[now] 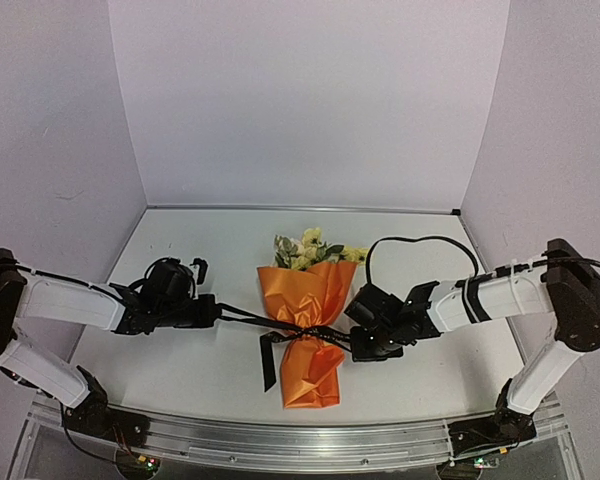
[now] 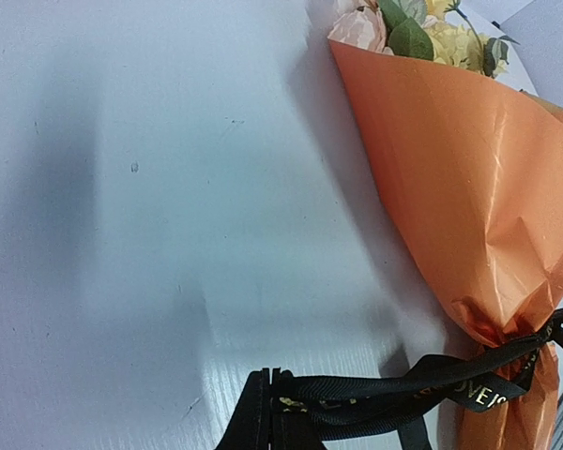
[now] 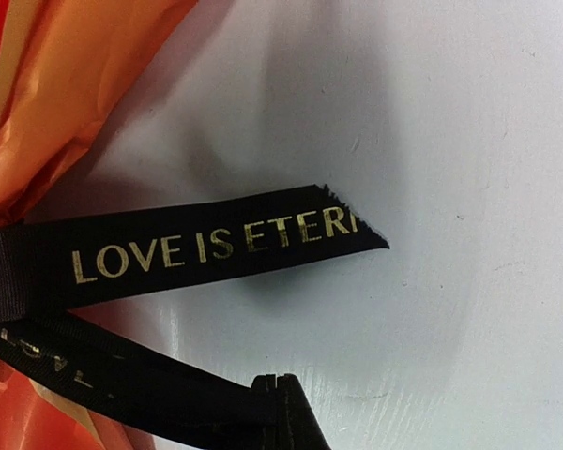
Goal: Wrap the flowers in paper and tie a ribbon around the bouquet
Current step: Tie the half-tied ribbon around the folded bouquet, then reset both arms
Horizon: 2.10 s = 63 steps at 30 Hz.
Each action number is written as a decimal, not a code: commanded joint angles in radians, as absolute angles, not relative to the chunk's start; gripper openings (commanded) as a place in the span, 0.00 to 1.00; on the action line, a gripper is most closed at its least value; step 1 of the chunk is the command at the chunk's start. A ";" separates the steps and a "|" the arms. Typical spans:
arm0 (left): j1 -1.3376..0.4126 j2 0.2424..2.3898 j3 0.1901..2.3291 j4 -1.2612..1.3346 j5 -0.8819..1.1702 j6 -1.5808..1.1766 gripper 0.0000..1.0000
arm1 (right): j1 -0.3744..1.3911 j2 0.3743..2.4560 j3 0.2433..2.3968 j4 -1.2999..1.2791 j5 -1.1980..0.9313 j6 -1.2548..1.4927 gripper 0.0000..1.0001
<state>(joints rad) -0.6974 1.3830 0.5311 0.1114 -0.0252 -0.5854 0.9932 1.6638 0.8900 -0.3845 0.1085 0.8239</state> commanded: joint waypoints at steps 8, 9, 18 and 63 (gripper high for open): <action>-0.600 1.357 0.479 0.113 -0.077 -0.594 0.00 | 0.954 1.622 0.805 -0.514 0.183 0.865 0.00; -0.599 1.356 0.480 0.114 -0.073 -0.591 0.00 | 0.954 1.620 0.806 -0.514 0.179 0.861 0.00; -0.603 1.358 0.520 0.138 0.115 -0.522 0.00 | 0.971 1.626 0.912 -0.551 0.079 0.777 0.00; -0.640 0.973 0.984 -0.381 -0.144 -0.513 1.00 | 0.967 0.865 0.819 -0.886 0.457 0.594 0.98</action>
